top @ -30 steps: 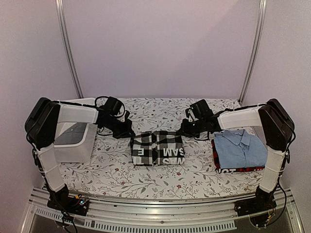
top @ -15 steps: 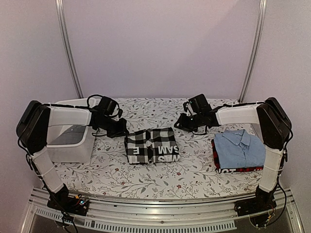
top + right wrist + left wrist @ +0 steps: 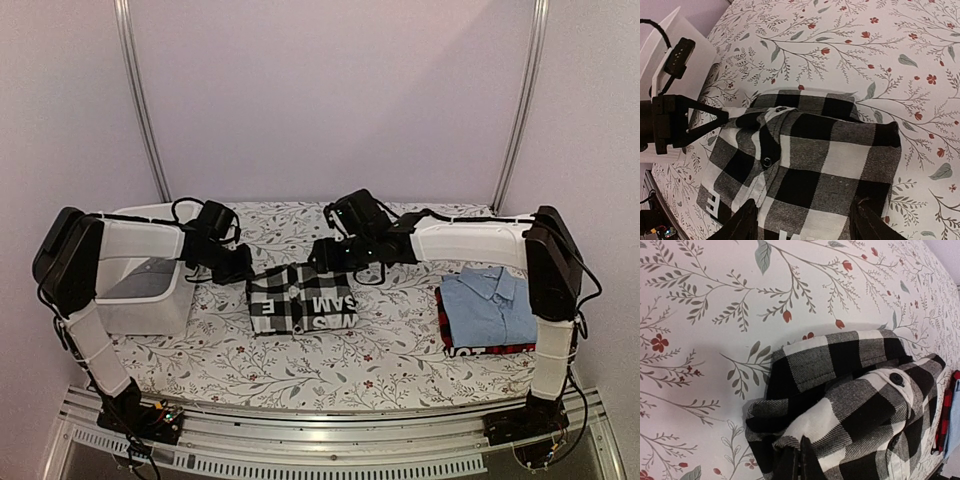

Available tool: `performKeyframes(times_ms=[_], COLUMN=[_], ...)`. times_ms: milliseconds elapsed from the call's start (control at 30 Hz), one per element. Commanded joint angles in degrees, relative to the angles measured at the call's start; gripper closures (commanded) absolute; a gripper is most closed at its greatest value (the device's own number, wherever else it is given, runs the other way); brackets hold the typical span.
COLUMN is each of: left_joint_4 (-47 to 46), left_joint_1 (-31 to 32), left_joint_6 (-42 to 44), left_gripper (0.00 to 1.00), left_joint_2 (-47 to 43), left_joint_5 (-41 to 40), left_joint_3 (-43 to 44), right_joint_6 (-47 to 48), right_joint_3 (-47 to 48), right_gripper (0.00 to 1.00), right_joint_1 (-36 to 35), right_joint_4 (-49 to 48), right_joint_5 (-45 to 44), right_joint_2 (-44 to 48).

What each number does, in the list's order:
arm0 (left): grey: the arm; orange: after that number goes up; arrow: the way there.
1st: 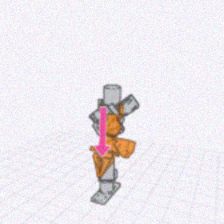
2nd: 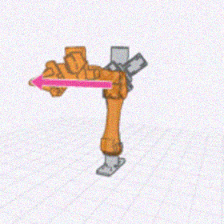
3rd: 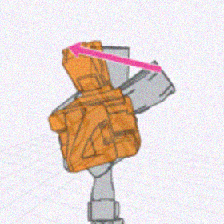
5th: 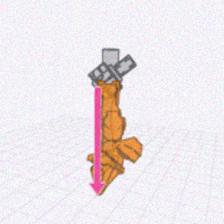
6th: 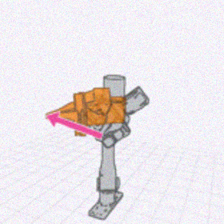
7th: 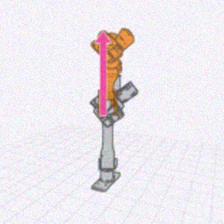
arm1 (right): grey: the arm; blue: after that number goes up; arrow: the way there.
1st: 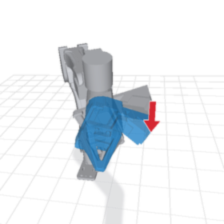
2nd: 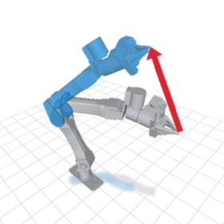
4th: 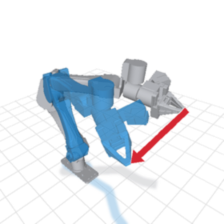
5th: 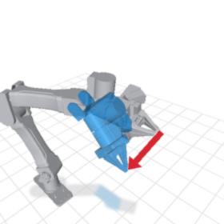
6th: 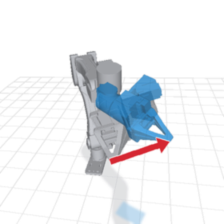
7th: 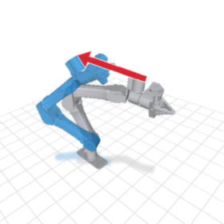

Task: Fold and stack the long sleeve shirts
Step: Fold the 2/3-rectangle-folded shirt at the center of the board, then smooth out the square-folded shirt at the center of the board.

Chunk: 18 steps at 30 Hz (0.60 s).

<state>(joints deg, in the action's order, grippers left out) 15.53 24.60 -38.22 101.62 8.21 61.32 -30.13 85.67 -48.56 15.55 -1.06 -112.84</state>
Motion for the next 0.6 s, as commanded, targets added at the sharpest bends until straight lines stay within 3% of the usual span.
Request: performKeyframes(times_ms=[0,200,267,433,567], left_joint_4=[0.63,3.47,4.69,8.07,8.13], left_joint_1=[-1.62,-1.60,-1.24,2.68,7.33], left_joint_6=[0.00,1.07,1.59,2.06,1.62], left_gripper=[0.91,0.56,0.49,0.45,0.50], left_joint_2=[0.85,-1.97,-3.38,-7.32,-9.89], left_joint_5=[-1.79,-3.46,-4.14,-6.90,-6.05], left_joint_3=[1.03,3.41,3.92,3.33,1.32], right_joint_6=[4.22,7.57,8.74,9.97,9.56], right_joint_3=[8.17,21.13,24.46,31.93,34.81], right_gripper=[0.36,0.32,0.31,0.30,0.29], right_joint_1=[-1.49,-1.46,-1.38,-0.85,-0.57], right_joint_4=[4.42,8.03,8.44,9.71,10.65], right_joint_5=[-4.61,-6.40,-6.48,-4.18,-2.57], right_joint_2=[-8.00,-19.37,-22.85,-29.59,-33.60])
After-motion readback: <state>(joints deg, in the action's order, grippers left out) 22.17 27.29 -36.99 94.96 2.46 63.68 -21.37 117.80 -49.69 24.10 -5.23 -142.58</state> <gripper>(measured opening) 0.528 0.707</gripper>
